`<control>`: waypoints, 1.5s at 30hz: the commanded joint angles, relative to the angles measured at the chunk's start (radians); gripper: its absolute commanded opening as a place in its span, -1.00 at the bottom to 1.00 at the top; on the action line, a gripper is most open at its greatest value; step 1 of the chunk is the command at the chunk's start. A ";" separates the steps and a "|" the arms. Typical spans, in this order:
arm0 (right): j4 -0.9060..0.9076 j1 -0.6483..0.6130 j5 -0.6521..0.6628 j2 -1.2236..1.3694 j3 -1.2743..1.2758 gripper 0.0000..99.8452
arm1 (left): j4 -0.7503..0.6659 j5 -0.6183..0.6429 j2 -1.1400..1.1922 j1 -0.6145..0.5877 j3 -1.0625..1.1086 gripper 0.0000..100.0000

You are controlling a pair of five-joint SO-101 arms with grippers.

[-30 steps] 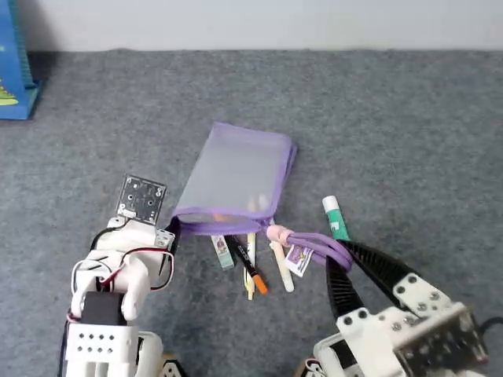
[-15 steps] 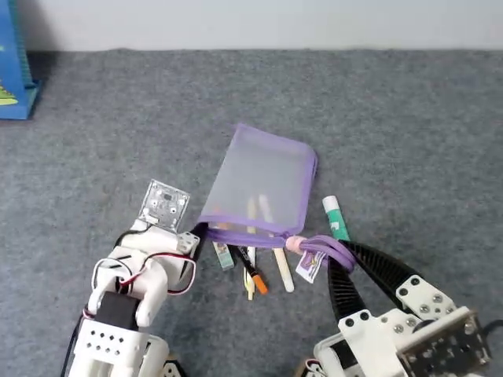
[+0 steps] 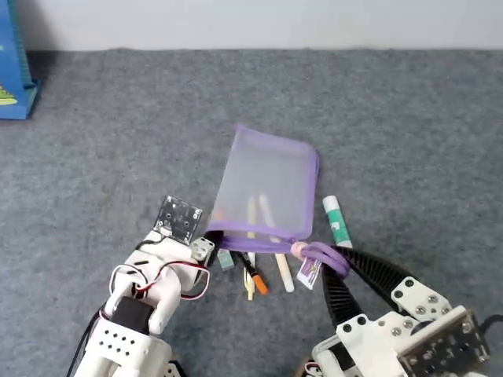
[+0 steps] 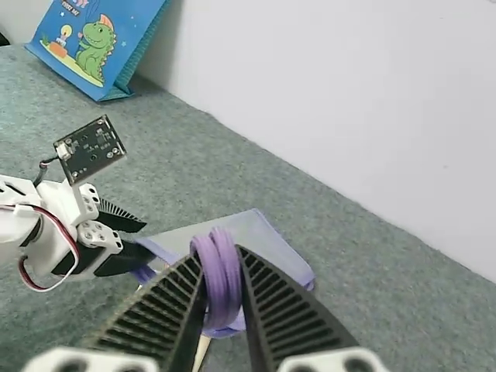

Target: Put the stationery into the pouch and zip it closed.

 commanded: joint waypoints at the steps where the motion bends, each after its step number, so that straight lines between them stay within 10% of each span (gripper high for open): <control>1: -0.002 -0.012 -0.009 0.010 -0.037 -0.98 | -0.020 -0.077 -0.017 0.003 -0.035 -0.99; 12: 0.024 -0.012 -0.012 0.019 -0.034 -0.95 | 0.540 -0.061 -0.017 -0.186 -0.498 -0.98; 19: 0.105 -0.010 -0.015 0.021 0.051 -0.58 | 0.798 -0.049 -0.011 -0.278 -0.791 -0.98; 32: 0.124 0.228 0.072 0.019 0.273 -0.58 | 0.870 -0.014 -0.009 -0.325 -0.871 -0.98; 45: 0.084 0.160 0.020 0.183 0.416 -0.58 | 0.870 -0.017 -0.009 -0.364 -0.843 -0.98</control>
